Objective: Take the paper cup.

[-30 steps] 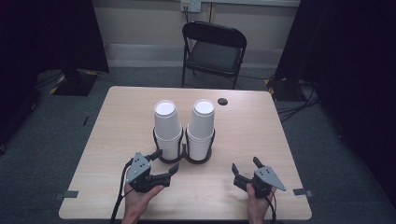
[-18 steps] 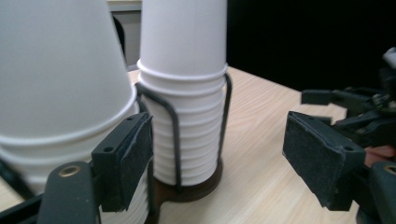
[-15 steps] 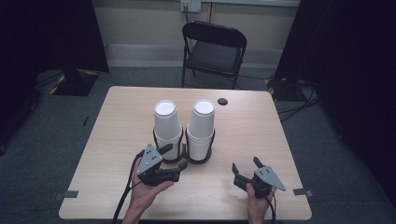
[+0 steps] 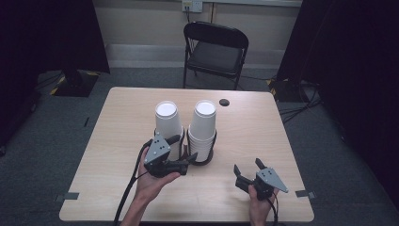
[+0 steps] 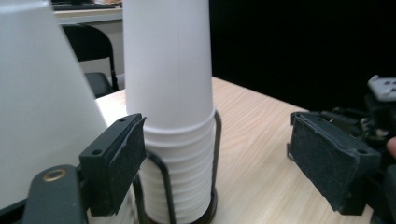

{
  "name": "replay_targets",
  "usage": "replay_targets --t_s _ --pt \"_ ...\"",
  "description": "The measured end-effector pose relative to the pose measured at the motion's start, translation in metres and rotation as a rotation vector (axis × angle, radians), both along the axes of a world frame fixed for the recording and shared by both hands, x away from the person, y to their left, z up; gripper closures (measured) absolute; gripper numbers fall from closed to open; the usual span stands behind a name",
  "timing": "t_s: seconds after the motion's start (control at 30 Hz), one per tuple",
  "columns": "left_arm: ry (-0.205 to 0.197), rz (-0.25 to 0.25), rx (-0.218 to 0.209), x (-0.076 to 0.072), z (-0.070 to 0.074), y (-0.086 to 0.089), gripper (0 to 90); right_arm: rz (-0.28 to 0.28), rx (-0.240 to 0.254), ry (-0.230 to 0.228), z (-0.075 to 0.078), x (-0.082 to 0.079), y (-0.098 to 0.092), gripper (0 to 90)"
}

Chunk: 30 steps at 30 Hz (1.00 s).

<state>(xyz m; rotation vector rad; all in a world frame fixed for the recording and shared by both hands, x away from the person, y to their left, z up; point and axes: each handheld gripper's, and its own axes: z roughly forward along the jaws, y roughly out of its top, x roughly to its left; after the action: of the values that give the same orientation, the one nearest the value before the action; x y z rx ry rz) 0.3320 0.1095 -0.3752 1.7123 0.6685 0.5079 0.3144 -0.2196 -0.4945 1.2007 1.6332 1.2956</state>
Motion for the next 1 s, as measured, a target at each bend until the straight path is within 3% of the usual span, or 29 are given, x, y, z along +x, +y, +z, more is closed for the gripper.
replay_targets --t_s 0.07,0.23,0.4,0.5,0.63,1.0 --pt "-0.018 0.003 0.017 0.001 0.005 -0.003 16.7 0.001 -0.001 -0.003 0.000 0.000 0.000 13.0" --pt "0.000 -0.034 0.014 0.008 0.015 -0.009 15.7 0.003 -0.002 -0.003 0.000 0.000 0.000 13.0" --pt "-0.005 -0.030 0.035 0.015 0.024 -0.014 15.6 0.004 -0.001 -0.001 0.000 0.000 0.000 13.0" --pt "-0.026 -0.023 0.067 0.018 0.030 -0.017 15.6 0.009 0.000 -0.001 0.000 0.000 0.000 13.1" --pt "-0.033 -0.042 0.078 0.021 0.037 -0.021 15.9 0.009 0.000 -0.002 0.000 0.000 0.000 13.1" --pt "-0.001 -0.015 0.084 0.044 0.054 -0.028 19.0 0.016 0.002 -0.002 0.000 0.000 -0.001 13.0"
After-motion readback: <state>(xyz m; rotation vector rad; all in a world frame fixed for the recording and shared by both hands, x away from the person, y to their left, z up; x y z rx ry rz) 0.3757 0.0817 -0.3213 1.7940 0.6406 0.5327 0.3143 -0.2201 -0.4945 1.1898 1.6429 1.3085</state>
